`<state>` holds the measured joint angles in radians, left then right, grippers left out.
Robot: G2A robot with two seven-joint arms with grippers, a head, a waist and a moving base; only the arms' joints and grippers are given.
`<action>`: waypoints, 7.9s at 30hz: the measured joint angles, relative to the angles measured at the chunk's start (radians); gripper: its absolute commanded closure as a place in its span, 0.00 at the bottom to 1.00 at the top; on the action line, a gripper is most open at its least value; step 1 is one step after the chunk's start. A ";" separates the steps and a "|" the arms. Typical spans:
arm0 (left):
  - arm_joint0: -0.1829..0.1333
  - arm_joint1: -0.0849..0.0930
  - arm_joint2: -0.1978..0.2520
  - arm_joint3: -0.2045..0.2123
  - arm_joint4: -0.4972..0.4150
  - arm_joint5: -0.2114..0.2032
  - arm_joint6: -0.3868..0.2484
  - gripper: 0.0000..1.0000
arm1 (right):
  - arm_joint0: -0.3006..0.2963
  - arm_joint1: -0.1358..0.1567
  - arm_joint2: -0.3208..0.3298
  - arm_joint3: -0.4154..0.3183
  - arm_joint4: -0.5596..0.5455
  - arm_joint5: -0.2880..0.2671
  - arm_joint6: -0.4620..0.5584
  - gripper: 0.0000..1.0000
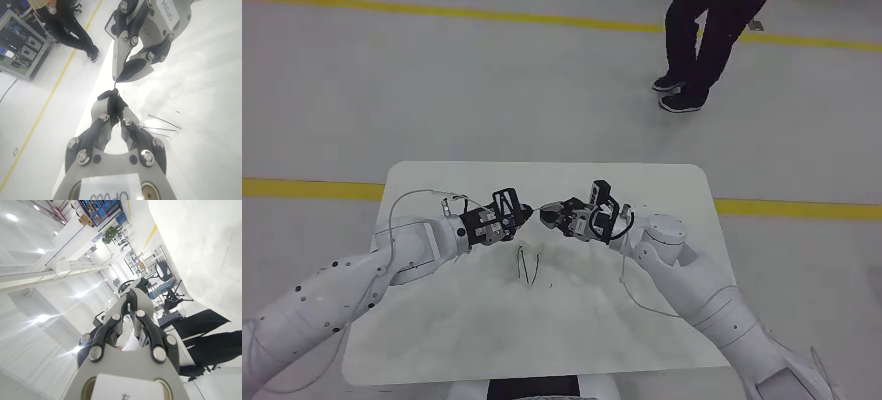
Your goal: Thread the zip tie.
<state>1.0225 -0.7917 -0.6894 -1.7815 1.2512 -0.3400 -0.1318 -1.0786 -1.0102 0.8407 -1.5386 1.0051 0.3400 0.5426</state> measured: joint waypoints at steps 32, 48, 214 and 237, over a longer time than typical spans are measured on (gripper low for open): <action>0.000 0.000 0.000 0.000 0.000 0.000 0.000 0.00 | -0.006 -0.011 0.033 0.025 -0.047 -0.019 0.039 1.00; 0.000 0.000 0.000 0.000 0.000 0.000 0.000 0.00 | -0.024 -0.003 0.097 0.085 -0.156 -0.183 0.244 1.00; 0.021 -0.182 -0.228 0.521 -2.173 0.028 -1.194 0.00 | -0.029 -0.120 0.050 0.102 -0.329 -0.550 0.432 1.00; 0.034 -0.188 -0.255 0.528 -2.179 0.048 -1.223 0.00 | -0.041 -0.137 0.055 0.092 -0.326 -0.541 0.489 1.00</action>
<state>1.0561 -0.9797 -0.9446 -1.2534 -0.9279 -0.2923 -1.3550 -1.1192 -1.1469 0.8956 -1.4465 0.6793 -0.2012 1.0311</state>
